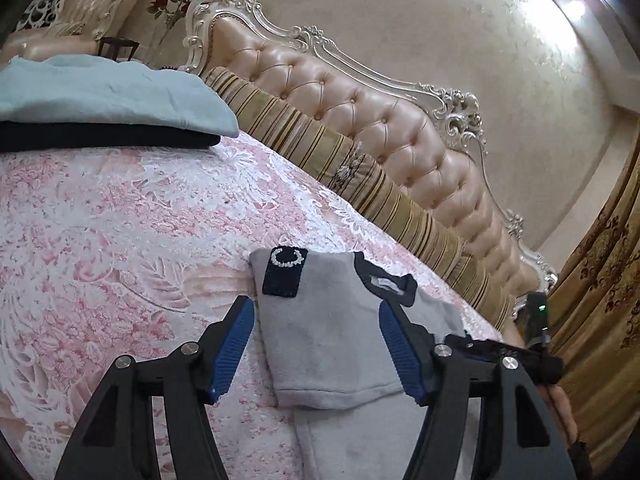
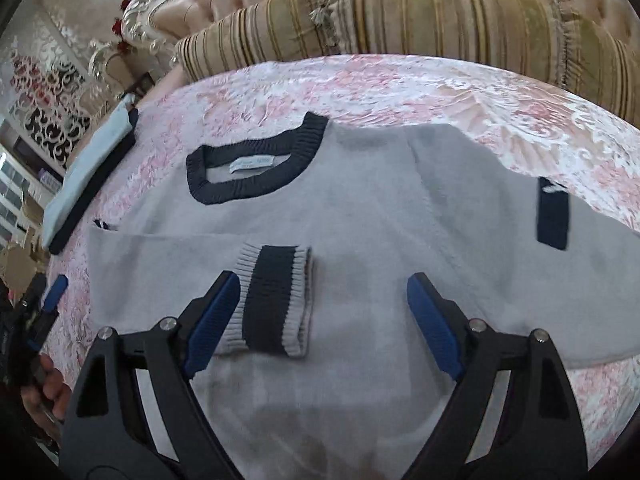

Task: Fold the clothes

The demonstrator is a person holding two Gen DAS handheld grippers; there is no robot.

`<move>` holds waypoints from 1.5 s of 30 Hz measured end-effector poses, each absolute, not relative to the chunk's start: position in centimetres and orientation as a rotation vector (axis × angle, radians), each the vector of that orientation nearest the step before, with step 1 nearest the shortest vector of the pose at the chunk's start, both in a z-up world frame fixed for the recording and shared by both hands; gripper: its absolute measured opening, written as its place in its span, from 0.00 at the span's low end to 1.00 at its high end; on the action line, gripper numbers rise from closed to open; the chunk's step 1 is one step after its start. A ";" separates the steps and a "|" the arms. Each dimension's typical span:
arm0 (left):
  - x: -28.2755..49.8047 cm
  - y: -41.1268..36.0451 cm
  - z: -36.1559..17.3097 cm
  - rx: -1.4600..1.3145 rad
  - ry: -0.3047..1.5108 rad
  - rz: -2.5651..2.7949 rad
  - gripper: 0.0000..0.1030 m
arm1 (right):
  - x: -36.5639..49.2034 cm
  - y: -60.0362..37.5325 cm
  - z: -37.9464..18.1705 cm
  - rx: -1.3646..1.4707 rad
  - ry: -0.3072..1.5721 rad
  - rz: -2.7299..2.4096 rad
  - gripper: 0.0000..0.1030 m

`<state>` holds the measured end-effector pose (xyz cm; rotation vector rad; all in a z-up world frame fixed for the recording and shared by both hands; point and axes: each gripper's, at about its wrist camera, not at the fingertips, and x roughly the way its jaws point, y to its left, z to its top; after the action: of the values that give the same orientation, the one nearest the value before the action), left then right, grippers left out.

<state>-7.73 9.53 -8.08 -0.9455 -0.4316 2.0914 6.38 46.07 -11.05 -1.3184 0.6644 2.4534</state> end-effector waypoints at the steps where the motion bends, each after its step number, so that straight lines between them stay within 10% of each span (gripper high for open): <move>1: -7.8 9.4 -8.1 -0.947 -0.437 2.092 0.63 | 6.1 46.0 -11.3 -1.325 0.644 2.448 0.85; 8: -8.0 8.6 -8.0 -0.946 -0.467 2.099 0.63 | 5.7 44.4 -11.7 -1.345 0.513 2.461 0.77; 16: -8.1 8.7 -8.4 -0.956 -0.465 2.095 0.63 | 5.5 42.9 -11.6 -1.343 0.371 2.528 0.19; 23: -8.6 8.2 -8.8 -0.975 -0.487 2.110 0.64 | 6.2 43.0 -10.2 -1.267 0.303 2.580 0.00; 32: -8.5 8.3 -8.8 -0.972 -0.483 2.107 0.64 | 5.8 43.2 -9.3 -1.291 0.336 2.609 0.02; 37: -8.4 8.4 -8.8 -0.970 -0.477 2.099 0.64 | 6.0 43.6 -10.3 -1.230 0.340 2.636 0.71; 42: -8.4 8.5 -8.8 -0.974 -0.472 2.098 0.64 | 6.0 42.8 -11.1 -1.221 0.295 2.667 0.71; 45: -8.4 8.6 -8.8 -0.976 -0.466 2.098 0.64 | 5.8 42.0 -11.6 -1.237 0.260 2.687 0.49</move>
<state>-8.37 8.63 -8.84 -0.9764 -0.4657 2.0975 5.83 41.99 -11.63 -1.2374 0.2596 2.6872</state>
